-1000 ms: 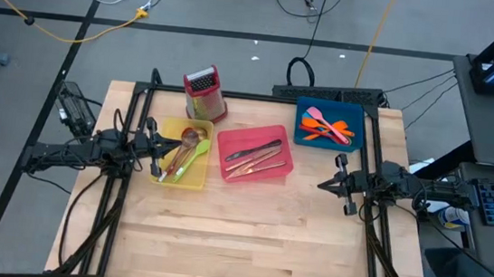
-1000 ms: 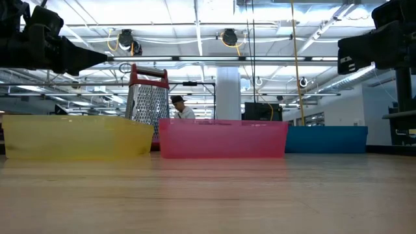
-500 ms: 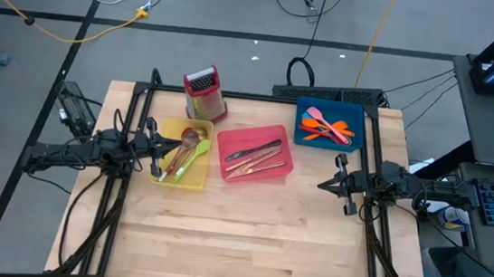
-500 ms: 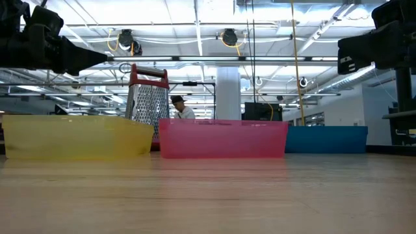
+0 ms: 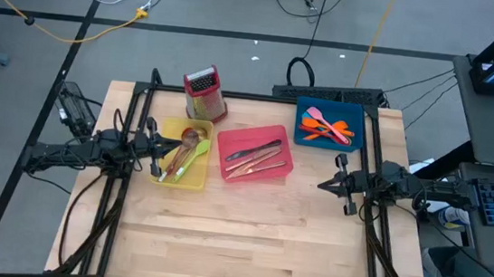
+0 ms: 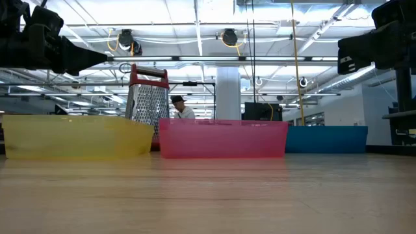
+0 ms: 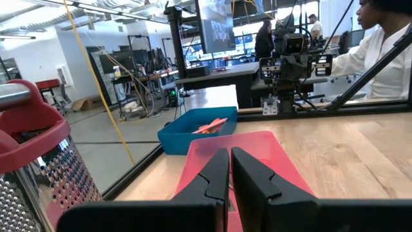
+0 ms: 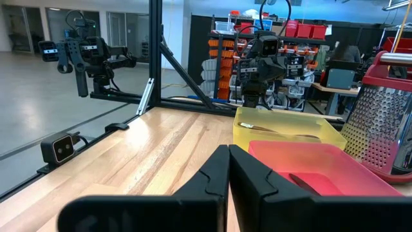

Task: Pick & Place Kitchen Items
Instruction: Return to Home Position

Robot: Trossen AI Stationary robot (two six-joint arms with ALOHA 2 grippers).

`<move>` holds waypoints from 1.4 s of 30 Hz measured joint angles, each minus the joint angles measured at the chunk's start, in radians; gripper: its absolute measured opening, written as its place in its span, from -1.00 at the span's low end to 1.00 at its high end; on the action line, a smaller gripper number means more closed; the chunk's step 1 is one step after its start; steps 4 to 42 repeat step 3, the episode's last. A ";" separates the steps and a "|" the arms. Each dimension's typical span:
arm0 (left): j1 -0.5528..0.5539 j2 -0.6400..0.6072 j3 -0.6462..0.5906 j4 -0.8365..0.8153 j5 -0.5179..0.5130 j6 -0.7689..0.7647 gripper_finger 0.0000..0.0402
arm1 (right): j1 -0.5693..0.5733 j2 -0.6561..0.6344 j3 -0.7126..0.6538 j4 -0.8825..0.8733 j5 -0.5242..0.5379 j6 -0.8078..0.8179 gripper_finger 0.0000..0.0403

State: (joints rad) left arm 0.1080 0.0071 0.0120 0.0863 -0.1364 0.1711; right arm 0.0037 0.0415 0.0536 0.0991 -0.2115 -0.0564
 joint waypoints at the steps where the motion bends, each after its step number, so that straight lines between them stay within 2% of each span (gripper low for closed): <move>1: 0.000 0.000 0.000 0.000 0.000 0.000 -0.88 | 0.000 0.000 0.000 0.000 0.000 0.000 -0.98; 42: 0.000 0.000 0.000 0.000 0.000 0.000 -0.88 | 0.000 0.000 0.000 0.000 0.000 0.000 -0.98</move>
